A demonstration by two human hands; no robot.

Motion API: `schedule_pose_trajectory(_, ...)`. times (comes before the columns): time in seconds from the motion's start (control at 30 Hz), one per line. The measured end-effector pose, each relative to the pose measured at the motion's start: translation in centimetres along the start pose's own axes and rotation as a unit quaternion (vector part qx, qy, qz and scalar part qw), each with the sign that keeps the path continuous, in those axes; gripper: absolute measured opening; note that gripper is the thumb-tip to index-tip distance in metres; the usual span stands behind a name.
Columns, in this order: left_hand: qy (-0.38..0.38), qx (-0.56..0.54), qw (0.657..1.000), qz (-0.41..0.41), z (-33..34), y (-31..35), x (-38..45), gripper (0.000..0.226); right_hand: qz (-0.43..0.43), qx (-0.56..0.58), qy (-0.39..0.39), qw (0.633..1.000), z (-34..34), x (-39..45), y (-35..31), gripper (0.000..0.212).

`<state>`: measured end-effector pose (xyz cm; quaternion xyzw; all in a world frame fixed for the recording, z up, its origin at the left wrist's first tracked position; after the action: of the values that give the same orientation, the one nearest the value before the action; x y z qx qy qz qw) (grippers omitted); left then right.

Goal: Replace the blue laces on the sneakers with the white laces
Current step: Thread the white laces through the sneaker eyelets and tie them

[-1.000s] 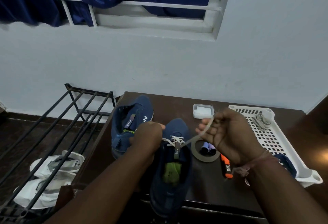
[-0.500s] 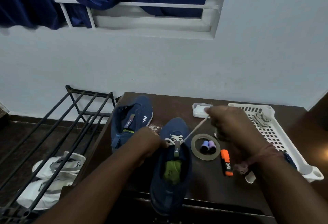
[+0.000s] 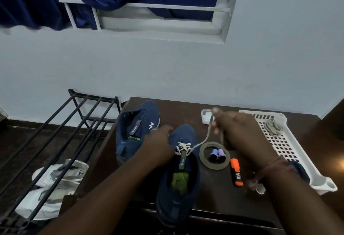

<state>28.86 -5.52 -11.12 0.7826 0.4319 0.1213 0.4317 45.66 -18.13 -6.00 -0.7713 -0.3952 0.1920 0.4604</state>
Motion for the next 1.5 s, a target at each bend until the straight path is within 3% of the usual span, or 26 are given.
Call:
schedule_pose_trajectory(0.07,-0.048,-0.054,0.988,0.139,0.1,2.0,-0.7,0.078,-0.040,-0.070,-0.079,0.994,1.7,-0.8,-0.4,0.041)
schedule_pose_trajectory(0.13,-0.106,-0.157,0.957,0.221,0.1,4.1,-1.8,0.087,-0.067,-0.033,-0.133,0.988,2.6,-1.2,-1.3,0.037)
schedule_pose_trajectory(0.23,-0.088,-0.187,0.936,0.284,-0.4,4.2,-1.6,0.043,-0.057,0.086,-0.145,0.984,2.7,-0.9,-2.1,0.031)
schedule_pose_trajectory(0.3,-0.039,-0.204,0.948,0.239,-1.2,3.5,-1.1,0.019,-0.043,0.131,-0.077,0.987,2.3,-0.4,-1.6,0.025)
schedule_pose_trajectory(0.37,0.042,-0.236,0.956,0.169,-2.2,2.7,-0.5,0.024,-0.017,0.172,0.006,0.985,1.5,0.2,-0.6,0.023)
schedule_pose_trajectory(0.47,0.142,-0.350,0.926,0.022,-3.9,1.3,0.1,0.027,0.010,0.138,0.080,0.987,0.8,0.6,0.9,0.017)
schedule_pose_trajectory(0.53,0.157,-0.383,0.909,-0.043,-4.5,0.7,0.1,0.022,0.030,0.106,0.087,0.990,0.9,0.7,1.5,0.012)
schedule_pose_trajectory(0.67,0.113,-0.356,0.922,-0.102,-4.2,0.9,-0.3,0.019,0.096,0.059,0.021,0.993,2.4,0.6,2.0,0.020)
schedule_pose_trajectory(0.7,0.098,-0.303,0.941,-0.114,-4.1,1.0,-0.3,0.027,0.110,0.041,-0.001,0.993,2.9,0.5,2.2,0.020)
schedule_pose_trajectory(0.77,0.047,-0.037,0.995,-0.074,-3.8,1.1,-0.2,0.060,0.137,0.053,-0.046,0.988,3.8,0.1,2.5,0.014)
schedule_pose_trajectory(0.8,0.027,0.055,0.998,-0.019,-3.4,1.3,-0.2,0.072,0.144,0.062,-0.067,0.985,4.3,-0.2,2.4,0.012)
schedule_pose_trajectory(0.83,0.002,0.076,0.996,0.048,-2.8,1.8,-0.3,0.079,0.144,0.062,-0.085,0.984,4.7,-0.3,2.4,0.012)
schedule_pose_trajectory(0.87,-0.029,0.039,0.993,0.103,-2.1,2.2,-0.5,0.077,0.138,0.059,-0.100,0.984,4.9,-0.5,2.1,0.012)
schedule_pose_trajectory(0.93,-0.058,-0.067,0.984,0.157,-0.9,2.5,-0.7,0.051,0.121,0.062,-0.124,0.983,5.3,-0.5,1.7,0.013)
schedule_pose_trajectory(1.03,0.012,-0.083,0.981,0.174,-0.4,2.5,-0.3,0.017,0.133,0.084,-0.145,0.977,5.6,-0.4,1.7,0.013)
schedule_pose_trajectory(1.27,0.016,-0.067,0.987,0.143,0.8,2.0,0.1,0.007,0.163,0.125,-0.116,0.972,5.3,0.0,2.5,0.019)
schedule_pose_trajectory(1.4,0.025,-0.060,0.992,0.105,1.2,1.5,0.3,0.009,0.140,-0.112,-0.118,0.977,5.2,0.0,3.6,0.025)
schedule_pose_trajectory(1.5,0.011,-0.033,0.995,0.091,2.2,1.1,0.3,0.017,0.139,-0.172,-0.193,0.956,5.7,-0.4,4.4,0.030)
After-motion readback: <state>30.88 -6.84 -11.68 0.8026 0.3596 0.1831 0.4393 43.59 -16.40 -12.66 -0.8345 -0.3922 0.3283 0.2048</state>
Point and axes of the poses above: each hand's wrist, its own x-axis towards the middle knuckle, its own z-axis out of the palm, y = z × x, the point moved 3 cm from there along x, towards the middle knuckle, and after that the axes turned 14 degrees about -x, right-handed, at the moved point
